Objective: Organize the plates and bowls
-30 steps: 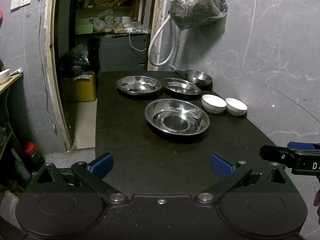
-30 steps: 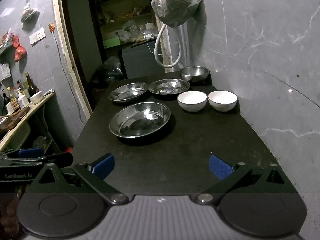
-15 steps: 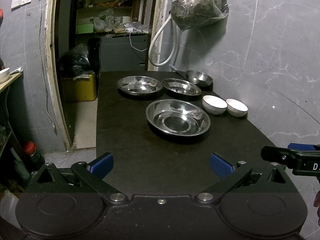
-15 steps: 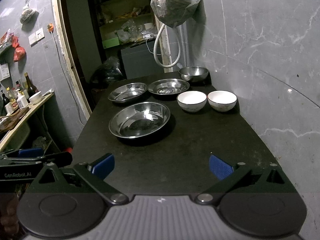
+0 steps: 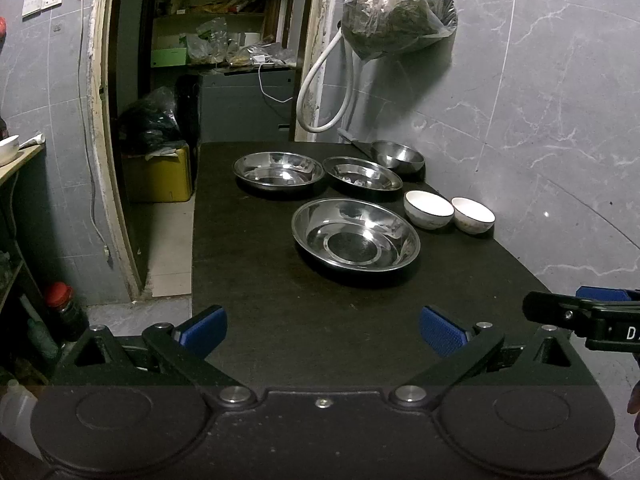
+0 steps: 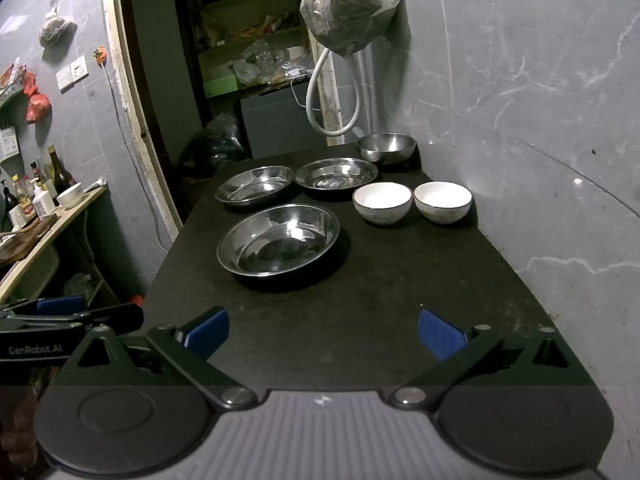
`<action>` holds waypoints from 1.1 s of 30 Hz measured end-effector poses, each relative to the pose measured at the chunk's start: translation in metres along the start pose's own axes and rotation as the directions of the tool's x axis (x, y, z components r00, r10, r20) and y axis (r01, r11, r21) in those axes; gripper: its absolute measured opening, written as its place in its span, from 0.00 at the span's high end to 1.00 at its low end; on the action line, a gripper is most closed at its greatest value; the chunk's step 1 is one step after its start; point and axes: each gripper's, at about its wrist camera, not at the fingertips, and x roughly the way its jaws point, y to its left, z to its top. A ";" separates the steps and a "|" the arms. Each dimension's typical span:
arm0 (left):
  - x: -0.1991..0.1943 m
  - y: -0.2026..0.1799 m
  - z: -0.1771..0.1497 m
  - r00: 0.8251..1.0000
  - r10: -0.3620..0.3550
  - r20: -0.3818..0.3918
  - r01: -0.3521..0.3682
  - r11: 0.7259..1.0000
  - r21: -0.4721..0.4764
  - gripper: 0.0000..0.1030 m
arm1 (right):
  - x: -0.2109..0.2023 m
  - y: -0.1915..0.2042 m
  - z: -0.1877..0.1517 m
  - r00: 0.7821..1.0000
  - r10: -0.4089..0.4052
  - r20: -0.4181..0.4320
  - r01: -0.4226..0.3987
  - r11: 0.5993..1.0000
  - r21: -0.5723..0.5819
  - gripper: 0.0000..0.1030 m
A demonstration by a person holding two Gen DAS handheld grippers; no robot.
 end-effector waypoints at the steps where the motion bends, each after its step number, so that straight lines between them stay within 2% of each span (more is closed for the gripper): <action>1: 0.000 0.000 0.000 1.000 0.000 0.000 0.000 1.000 0.000 0.01 | 0.000 0.000 0.000 1.000 0.000 0.000 0.000 1.000 0.000 0.00; 33: 0.001 0.001 0.001 1.000 -0.002 -0.002 0.002 1.000 -0.005 0.01 | 0.001 -0.001 0.002 1.000 0.002 -0.001 -0.002 1.000 -0.004 0.00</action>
